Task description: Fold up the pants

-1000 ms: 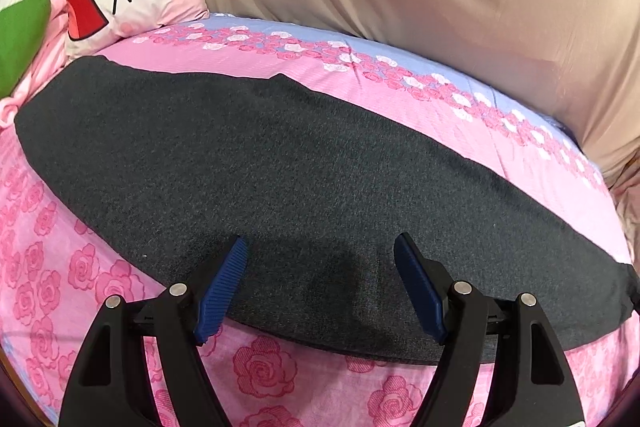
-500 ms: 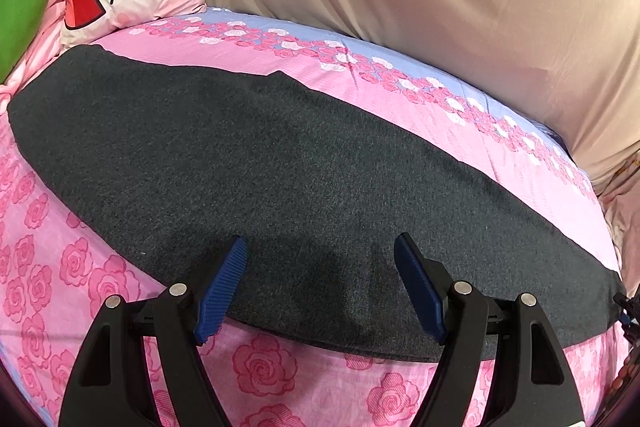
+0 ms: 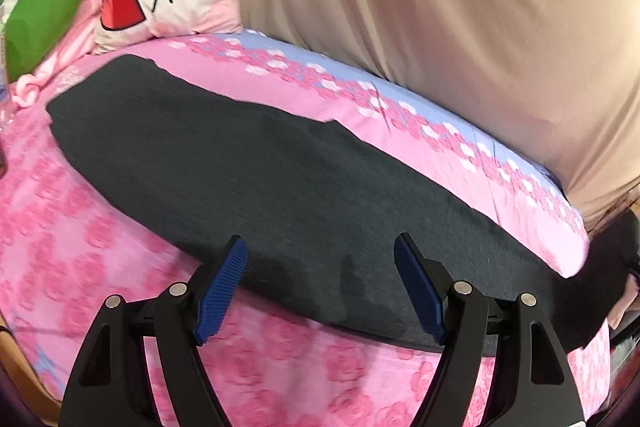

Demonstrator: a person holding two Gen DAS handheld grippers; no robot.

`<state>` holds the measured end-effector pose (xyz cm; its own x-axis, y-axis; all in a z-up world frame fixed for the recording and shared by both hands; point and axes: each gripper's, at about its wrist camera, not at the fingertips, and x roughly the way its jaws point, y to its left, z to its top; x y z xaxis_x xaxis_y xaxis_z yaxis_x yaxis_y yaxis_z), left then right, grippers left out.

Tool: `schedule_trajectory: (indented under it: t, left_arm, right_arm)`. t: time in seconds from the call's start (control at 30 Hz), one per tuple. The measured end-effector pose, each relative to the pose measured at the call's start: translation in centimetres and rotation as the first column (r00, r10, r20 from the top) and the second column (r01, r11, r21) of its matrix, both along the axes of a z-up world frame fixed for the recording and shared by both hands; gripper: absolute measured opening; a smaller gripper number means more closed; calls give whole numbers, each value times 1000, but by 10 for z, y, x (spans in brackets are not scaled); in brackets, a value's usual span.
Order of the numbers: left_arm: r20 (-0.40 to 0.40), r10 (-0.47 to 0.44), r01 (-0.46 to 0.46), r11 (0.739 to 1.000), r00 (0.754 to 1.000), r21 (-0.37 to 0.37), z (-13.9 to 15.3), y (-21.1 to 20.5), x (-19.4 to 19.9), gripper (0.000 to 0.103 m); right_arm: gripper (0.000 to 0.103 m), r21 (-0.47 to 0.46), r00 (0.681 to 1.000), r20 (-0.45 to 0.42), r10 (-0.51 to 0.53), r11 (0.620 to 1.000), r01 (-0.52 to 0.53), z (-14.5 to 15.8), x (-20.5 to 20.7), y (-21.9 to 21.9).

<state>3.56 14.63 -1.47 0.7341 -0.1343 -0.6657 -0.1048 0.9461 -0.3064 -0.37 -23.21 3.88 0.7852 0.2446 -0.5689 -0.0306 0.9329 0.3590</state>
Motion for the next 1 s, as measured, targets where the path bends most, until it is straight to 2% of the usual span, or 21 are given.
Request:
schedule_trajectory:
  t: [0.03, 0.07, 0.1, 0.13, 0.17, 0.23, 0.37, 0.43, 0.47, 0.53, 0.63, 0.67, 0.7, 0.73, 0.8, 0.9, 0.93, 1.0]
  left_arm:
    - [-5, 3, -3, 1000, 1000, 7, 2, 5, -1, 73]
    - [-7, 5, -5, 1000, 1000, 18, 4, 9, -2, 73]
    - [-8, 12, -12, 999, 1000, 34, 5, 12, -3, 73]
    - [-15, 28, -26, 997, 1000, 74, 6, 18, -2, 73]
    - [-22, 35, -32, 995, 999, 99, 6, 22, -2, 73]
    - [-36, 57, -52, 988, 998, 144, 6, 35, -1, 73]
    - [-59, 110, -95, 971, 992, 218, 1, 55, 3, 73]
    - [-66, 119, -99, 963, 991, 252, -1, 56, 6, 73]
    - [-67, 117, -96, 961, 991, 259, -2, 55, 8, 73]
    - [-72, 107, -83, 958, 992, 275, -2, 51, 11, 73]
    - [-75, 89, -62, 951, 993, 304, -2, 42, 14, 76]
    - [-76, 88, -60, 948, 993, 311, -2, 41, 15, 77]
    - [-78, 85, -57, 947, 993, 315, -3, 41, 16, 77]
    - [-82, 87, -57, 947, 993, 316, -3, 41, 16, 77]
    - [-89, 92, -60, 948, 992, 314, -3, 43, 18, 77]
    - [-88, 104, -70, 941, 991, 331, -5, 47, 21, 77]
    - [-89, 105, -70, 941, 990, 332, -6, 47, 22, 77]
    - [-96, 108, -70, 940, 990, 333, -8, 47, 24, 77]
  right_arm:
    - [19, -1, 996, -25, 83, 997, -83, -11, 14, 31]
    - [24, -7, 992, -44, 116, 993, -117, -18, 20, 47]
    - [41, -26, 984, -81, 161, 986, -164, -32, 28, 73]
    - [45, -56, 978, -104, 182, 980, -188, -41, 30, 90]
    - [45, -86, 977, -110, 181, 978, -191, -45, 30, 98]
    - [45, -140, 985, -95, 142, 978, -155, -46, 19, 104]
    - [48, -165, 989, -105, 108, 978, -125, -45, 1, 92]
    - [62, -191, 988, -100, 118, 972, -135, -48, -2, 96]
    - [75, -205, 986, -100, 136, 967, -154, -50, -1, 104]
    - [78, -236, 981, -109, 160, 954, -182, -58, -4, 117]
    - [73, -310, 973, -138, 187, 924, -222, -72, 8, 143]
    - [54, -333, 970, -157, 187, 914, -231, -78, 13, 150]
    - [21, -358, 965, -198, 174, 903, -237, -88, 22, 155]
    - [5, -351, 964, -207, 166, 907, -232, -91, 23, 156]
    - [5, -323, 971, -185, 154, 924, -208, -83, 21, 157]
    - [5, -313, 974, -128, 188, 924, -220, -62, 13, 169]
    - [5, -315, 972, -136, 194, 921, -228, -64, 15, 173]
    - [12, -321, 959, -207, 191, 913, -251, -84, 26, 177]
